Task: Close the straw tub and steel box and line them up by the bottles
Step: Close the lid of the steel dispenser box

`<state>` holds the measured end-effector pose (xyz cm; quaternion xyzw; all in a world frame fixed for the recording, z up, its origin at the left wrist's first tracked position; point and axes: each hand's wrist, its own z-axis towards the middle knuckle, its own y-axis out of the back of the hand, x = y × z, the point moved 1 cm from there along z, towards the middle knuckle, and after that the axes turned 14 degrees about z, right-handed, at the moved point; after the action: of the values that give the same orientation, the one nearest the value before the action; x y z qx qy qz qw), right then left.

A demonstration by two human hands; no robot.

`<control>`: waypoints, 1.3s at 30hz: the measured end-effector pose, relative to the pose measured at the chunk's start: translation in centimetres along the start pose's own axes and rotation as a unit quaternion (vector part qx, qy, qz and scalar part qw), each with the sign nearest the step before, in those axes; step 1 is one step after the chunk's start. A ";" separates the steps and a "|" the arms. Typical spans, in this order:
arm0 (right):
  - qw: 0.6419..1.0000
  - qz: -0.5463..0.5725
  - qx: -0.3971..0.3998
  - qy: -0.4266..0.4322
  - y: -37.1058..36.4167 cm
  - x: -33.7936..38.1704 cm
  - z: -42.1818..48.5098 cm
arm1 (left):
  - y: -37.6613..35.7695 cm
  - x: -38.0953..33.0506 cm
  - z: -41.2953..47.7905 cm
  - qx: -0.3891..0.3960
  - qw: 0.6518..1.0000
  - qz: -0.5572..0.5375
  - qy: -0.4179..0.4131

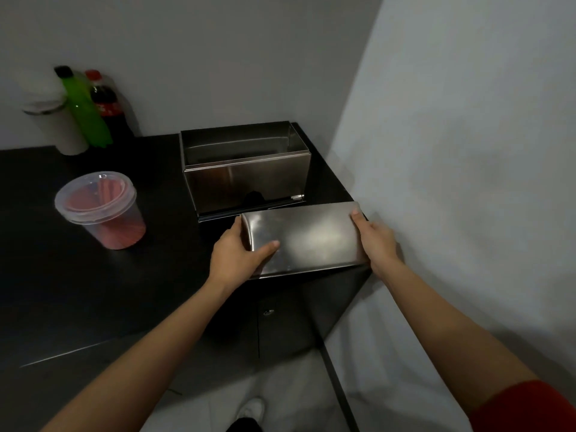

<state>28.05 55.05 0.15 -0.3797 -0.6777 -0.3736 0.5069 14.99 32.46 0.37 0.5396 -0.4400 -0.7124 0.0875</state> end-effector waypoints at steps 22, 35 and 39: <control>0.974 -0.008 0.051 0.223 -10.2 12.5 2.4 | 13.1 0.5 8.2 -0.023 0.990 -0.116 -0.074; 0.982 0.043 0.063 0.172 -15.0 14.9 7.6 | 11.4 0.2 13.9 -0.081 0.992 -0.089 -0.037; 0.983 0.049 0.082 0.157 -15.8 14.7 8.3 | 10.7 0.5 14.6 -0.077 0.992 -0.095 -0.025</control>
<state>7.64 57.64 10.74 -0.3060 -0.5986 -0.3468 0.6540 -1.34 33.53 8.22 0.5528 -0.3325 -0.7625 0.0505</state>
